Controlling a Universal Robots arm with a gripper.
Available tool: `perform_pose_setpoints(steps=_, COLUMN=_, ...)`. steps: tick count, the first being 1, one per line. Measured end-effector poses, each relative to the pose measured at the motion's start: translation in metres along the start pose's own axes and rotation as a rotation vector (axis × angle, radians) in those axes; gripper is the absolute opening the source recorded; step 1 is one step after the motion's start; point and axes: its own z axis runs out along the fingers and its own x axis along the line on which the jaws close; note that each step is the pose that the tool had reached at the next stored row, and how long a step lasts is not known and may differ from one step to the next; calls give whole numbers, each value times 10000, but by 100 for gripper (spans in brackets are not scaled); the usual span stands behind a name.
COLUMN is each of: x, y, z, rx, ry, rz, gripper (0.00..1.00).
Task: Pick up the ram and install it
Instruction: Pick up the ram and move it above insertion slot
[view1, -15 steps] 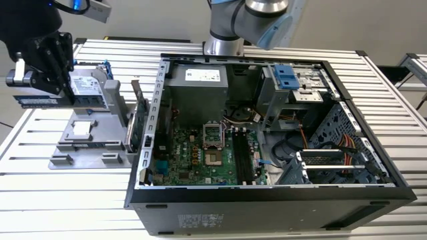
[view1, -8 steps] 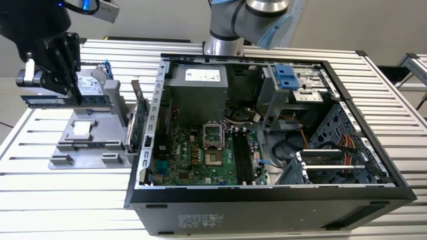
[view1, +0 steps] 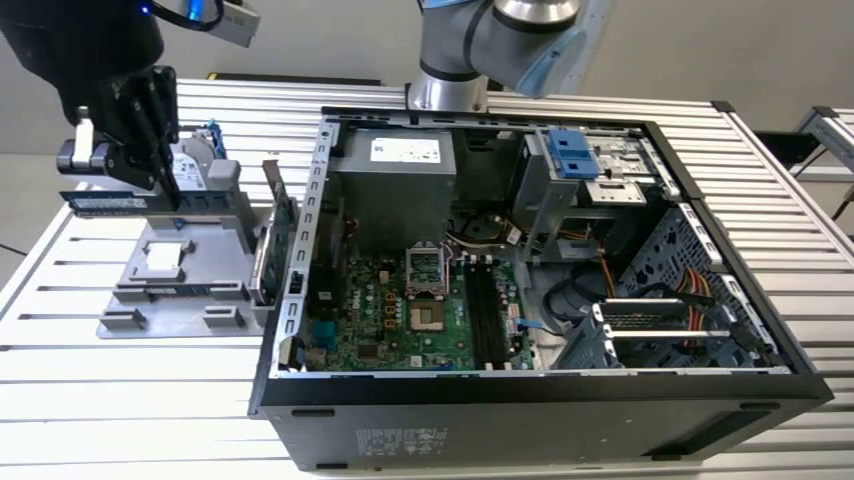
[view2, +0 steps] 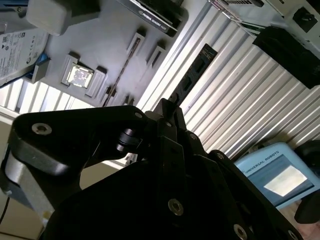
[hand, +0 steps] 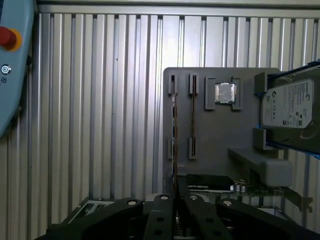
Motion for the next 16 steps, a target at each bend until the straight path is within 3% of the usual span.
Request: perform_pose_setpoints(steps=16, x=3, y=-179, z=-5, rx=0, ry=0, rz=1, gripper=0)
